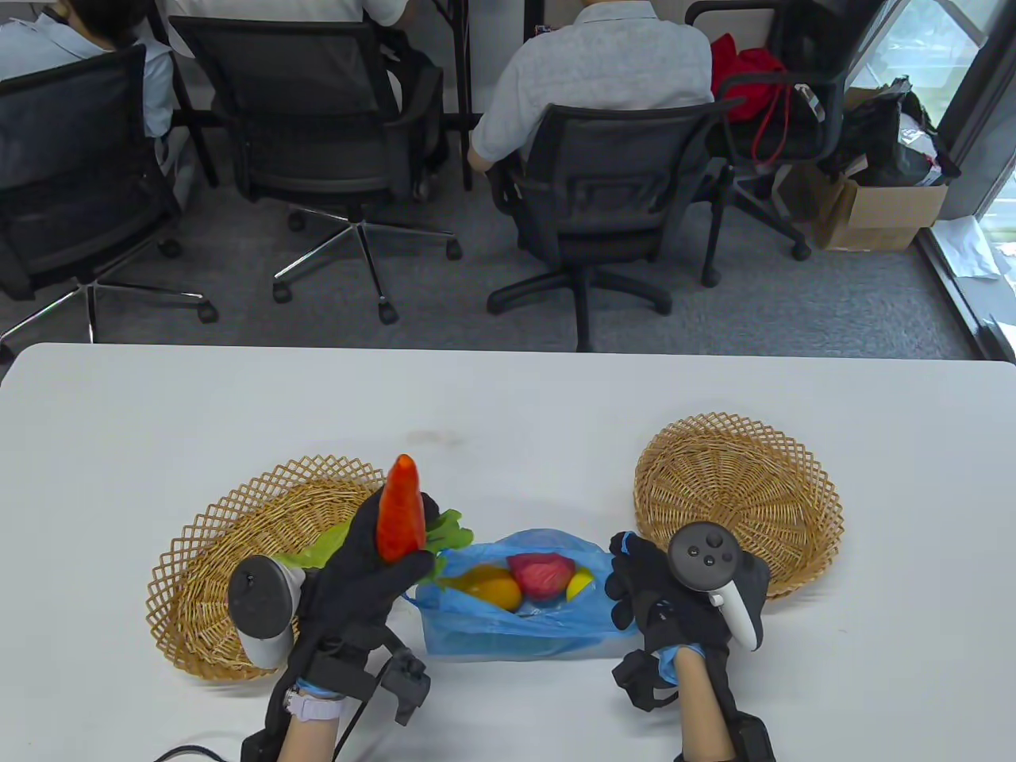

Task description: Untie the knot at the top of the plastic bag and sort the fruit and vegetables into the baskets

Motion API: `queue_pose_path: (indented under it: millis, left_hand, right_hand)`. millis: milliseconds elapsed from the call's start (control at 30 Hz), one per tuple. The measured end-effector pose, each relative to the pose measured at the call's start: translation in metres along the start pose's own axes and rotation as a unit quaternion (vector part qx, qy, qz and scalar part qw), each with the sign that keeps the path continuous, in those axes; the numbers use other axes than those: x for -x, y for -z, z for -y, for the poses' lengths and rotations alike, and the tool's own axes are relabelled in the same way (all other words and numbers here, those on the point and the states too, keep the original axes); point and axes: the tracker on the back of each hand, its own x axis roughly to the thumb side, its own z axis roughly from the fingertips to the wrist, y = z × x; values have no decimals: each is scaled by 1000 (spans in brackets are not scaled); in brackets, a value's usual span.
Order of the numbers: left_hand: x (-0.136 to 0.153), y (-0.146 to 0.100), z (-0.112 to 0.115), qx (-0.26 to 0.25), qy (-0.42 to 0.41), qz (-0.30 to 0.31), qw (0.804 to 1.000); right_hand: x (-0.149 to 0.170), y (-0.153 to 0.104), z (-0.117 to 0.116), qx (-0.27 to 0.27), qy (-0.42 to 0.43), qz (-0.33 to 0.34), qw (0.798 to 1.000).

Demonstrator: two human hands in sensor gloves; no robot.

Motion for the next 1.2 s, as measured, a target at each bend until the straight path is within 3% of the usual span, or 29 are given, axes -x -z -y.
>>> queue_pose_path:
  millis: [67,167,333,500,700,900,1200]
  left_hand:
    - [-3,-3,-13,-30,47,-15,998]
    - [-1,-8,-33,-61,178,-72,980]
    - [17,-13,-49,-90,323,-173,926]
    - [45,-16,-54,-44,424,-287,858]
    - [75,-20,-55,44,422,-400,812]
    - [92,-25,-55,91,437,-459,768]
    - [112,-31,-53,157,423,-508,734]
  right_hand:
    - [0,0,0,0,1,0,1000]
    - [0,0,0,-1,3,1,1000]
    - [0,0,0,0,7,3,1000]
    - [0,0,1,1,10,6,1000]
    - [0,1,1,3,12,10,1000]
    - [0,1,1,3,14,12,1000]
    - [0,2,1,4,17,19,1000]
